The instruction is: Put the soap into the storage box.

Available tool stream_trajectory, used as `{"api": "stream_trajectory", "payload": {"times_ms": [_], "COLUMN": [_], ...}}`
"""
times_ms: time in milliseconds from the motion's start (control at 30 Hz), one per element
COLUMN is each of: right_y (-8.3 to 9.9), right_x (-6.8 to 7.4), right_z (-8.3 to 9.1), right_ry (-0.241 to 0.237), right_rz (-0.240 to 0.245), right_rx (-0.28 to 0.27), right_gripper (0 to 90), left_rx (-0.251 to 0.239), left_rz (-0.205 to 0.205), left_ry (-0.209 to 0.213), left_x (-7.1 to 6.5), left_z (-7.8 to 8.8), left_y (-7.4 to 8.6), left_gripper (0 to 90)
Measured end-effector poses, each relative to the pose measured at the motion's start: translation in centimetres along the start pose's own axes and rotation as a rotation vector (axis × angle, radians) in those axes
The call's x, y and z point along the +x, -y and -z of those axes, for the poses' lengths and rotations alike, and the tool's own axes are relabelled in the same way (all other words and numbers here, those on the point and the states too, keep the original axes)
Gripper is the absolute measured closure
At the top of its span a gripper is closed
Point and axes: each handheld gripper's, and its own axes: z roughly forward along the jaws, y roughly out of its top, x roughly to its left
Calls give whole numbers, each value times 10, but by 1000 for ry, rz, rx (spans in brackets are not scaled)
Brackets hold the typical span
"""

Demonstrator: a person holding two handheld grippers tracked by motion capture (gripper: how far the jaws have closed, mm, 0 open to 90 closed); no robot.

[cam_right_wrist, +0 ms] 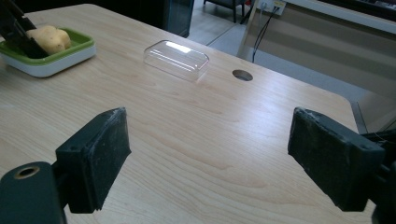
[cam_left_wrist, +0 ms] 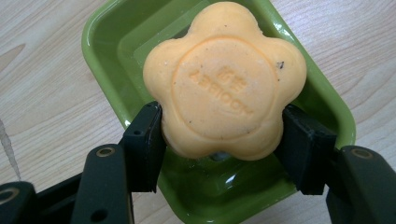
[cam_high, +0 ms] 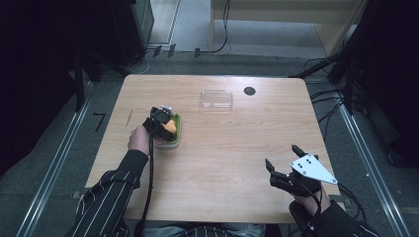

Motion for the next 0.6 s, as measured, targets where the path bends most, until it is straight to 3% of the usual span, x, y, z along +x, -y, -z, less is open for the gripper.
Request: {"api": "stream_trajectory", "payload": {"times_ms": [400,600], "right_y": [3,3], "right_x": [-3,-3], "right_z": [7,7], "right_ry": [14,13], "right_rz": [-7,-9], "right_rx": [-8,-7], "right_gripper": [134,134], "left_rx": [20,2], "left_rz": [-5,2], "left_ry": [-25,-30], "left_x": [-5,-4], "left_z": [-1,2], "left_y": [-3,-2], "left_gripper": [340,317]}}
